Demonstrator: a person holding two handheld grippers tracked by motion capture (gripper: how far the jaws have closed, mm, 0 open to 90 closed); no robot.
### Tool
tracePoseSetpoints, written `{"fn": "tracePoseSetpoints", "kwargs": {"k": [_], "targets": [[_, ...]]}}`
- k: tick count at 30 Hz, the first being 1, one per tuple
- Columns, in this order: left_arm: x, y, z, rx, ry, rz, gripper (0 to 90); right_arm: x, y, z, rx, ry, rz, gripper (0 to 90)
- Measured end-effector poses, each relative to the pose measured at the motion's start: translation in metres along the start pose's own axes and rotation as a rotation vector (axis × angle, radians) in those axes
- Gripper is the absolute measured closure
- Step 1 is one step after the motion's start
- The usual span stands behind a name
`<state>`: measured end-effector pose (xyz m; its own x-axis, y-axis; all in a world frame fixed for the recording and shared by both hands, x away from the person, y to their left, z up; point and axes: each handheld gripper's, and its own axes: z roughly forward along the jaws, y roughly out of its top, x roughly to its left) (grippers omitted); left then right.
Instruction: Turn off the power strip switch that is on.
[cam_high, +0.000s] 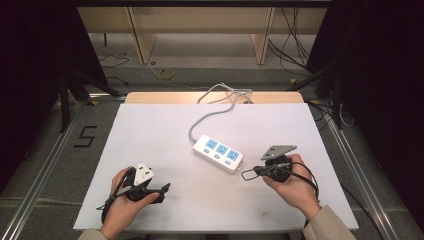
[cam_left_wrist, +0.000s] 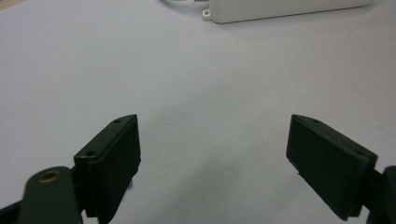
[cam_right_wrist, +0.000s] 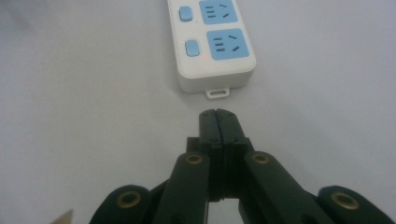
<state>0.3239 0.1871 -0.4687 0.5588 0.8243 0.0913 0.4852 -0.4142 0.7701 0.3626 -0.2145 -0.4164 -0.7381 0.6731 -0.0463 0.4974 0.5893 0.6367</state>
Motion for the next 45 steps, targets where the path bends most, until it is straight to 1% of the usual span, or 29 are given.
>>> {"fn": "tracePoseSetpoints", "kwargs": {"k": [7,14,28,29,45], "targets": [[-0.001,0.0,0.0,-0.002,-0.001,0.002,17.6,0.001,0.003,0.003,0.011,0.002,-0.006,90.0],[-0.001,0.0,0.0,0.0,-0.002,0.001,17.6,0.0,0.005,0.004,0.023,0.005,0.002,90.0],[-0.001,0.001,0.0,0.0,-0.007,0.0,17.6,-0.001,0.015,0.009,0.058,0.014,-0.018,90.0],[-0.001,0.001,0.0,0.0,-0.007,-0.001,17.6,-0.002,0.016,0.01,0.058,0.014,-0.025,90.0],[-0.001,0.001,0.001,0.002,-0.008,0.001,17.0,-0.005,0.029,0.008,0.059,0.013,-0.035,90.0]]}}
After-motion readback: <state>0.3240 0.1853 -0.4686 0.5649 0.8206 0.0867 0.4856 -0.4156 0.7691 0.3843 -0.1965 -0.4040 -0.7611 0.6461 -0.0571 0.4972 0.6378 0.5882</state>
